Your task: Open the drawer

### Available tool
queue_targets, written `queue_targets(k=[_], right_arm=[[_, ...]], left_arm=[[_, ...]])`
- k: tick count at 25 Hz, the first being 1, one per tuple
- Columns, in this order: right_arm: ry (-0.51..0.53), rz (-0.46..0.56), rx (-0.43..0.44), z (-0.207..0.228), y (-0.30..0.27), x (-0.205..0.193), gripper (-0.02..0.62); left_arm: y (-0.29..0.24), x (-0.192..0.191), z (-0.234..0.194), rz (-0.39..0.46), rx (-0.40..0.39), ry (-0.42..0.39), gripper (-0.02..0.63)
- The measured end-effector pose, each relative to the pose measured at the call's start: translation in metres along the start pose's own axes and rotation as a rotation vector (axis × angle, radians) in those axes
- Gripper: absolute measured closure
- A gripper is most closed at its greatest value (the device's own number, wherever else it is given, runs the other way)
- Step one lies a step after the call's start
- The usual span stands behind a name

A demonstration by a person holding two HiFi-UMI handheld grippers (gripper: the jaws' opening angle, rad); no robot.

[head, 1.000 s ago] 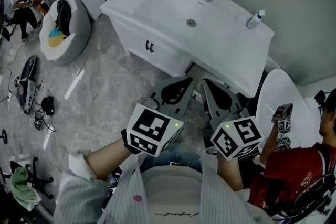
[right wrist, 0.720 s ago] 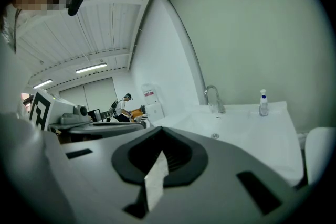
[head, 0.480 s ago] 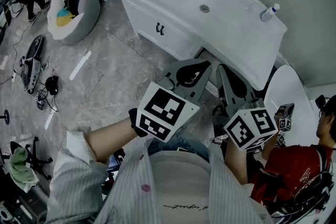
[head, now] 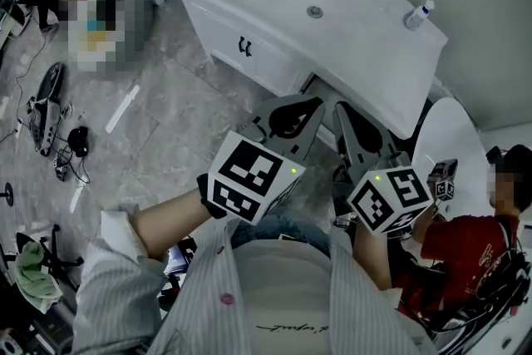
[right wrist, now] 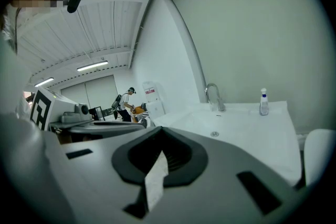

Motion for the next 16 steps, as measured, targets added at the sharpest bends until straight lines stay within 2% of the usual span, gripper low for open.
queue_targets(k=[16], right_arm=[[0.004,0.007,-0.013,0.006,0.014,-0.001,0.588]], left_arm=[[-0.007,-0.005,0.011,-0.017,-0.019,-0.017,0.592]])
Point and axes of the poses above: the fingertips, and each gripper's own axes: y backward along the fingers, z to its right, x out of its top, the point moved 7 cm from there along y, backward along the fingers, and after that the axes turned 3 degrees about x, right-handed, at the moved point
